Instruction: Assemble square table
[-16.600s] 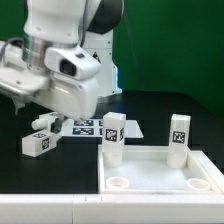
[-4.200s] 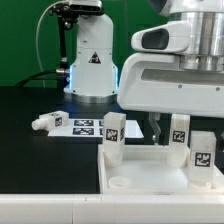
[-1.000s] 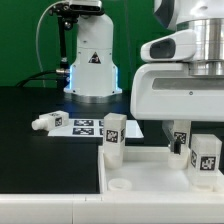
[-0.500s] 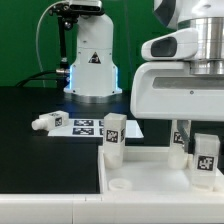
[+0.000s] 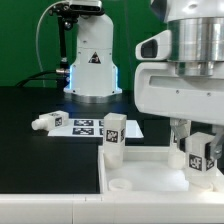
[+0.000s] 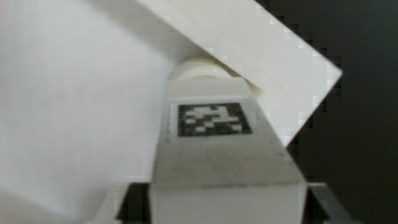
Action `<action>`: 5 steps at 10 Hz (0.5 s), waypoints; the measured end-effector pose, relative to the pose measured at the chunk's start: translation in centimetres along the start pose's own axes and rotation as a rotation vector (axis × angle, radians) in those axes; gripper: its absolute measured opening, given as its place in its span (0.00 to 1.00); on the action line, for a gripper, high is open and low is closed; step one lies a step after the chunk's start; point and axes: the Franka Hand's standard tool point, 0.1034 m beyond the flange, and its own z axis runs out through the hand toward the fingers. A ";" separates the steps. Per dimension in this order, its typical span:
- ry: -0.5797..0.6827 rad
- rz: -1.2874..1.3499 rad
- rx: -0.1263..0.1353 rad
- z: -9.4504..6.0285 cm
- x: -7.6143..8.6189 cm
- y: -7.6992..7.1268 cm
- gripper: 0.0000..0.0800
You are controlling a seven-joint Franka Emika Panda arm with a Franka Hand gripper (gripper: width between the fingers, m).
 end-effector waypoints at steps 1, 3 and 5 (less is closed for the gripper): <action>-0.017 0.127 0.001 0.0 0.0 0.2 0.36; -0.022 0.338 -0.011 0.1 -0.3 0.3 0.36; -0.049 0.489 -0.013 0.1 -0.3 0.4 0.36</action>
Offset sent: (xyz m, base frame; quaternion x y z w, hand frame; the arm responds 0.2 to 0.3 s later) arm 0.0154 0.0137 -0.0034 0.0066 -0.0762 0.2347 0.9691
